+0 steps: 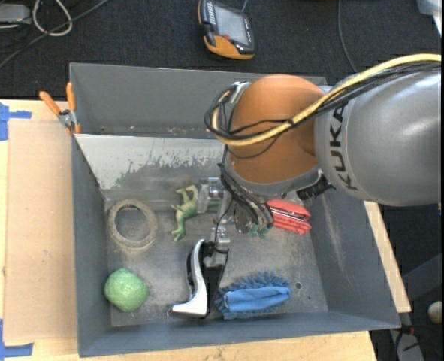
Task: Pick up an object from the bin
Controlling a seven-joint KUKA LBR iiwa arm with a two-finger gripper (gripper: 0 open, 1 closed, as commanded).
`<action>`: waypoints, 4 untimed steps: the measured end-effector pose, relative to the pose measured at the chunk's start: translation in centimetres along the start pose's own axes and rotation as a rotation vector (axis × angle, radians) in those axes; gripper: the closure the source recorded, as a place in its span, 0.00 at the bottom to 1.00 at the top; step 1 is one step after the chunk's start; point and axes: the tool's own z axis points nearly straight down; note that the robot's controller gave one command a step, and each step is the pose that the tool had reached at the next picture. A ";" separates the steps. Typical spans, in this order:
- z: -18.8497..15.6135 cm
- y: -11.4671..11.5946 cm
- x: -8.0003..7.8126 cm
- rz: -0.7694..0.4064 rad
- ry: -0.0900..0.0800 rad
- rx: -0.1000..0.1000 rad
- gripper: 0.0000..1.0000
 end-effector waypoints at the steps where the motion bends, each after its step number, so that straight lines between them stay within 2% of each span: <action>1: -0.4 -0.1 -0.2 0.005 -0.007 -0.001 0.00; 2: 12.8 5.5 -3.0 0.041 -0.008 -0.002 0.00; 3: 7.0 11.4 -6.1 -0.399 -0.023 -0.001 0.00; 4: 11.9 12.2 -5.7 0.200 -0.003 0.000 0.00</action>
Offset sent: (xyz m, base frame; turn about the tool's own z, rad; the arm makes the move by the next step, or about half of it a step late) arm 0.0307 0.0616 -0.1470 0.0466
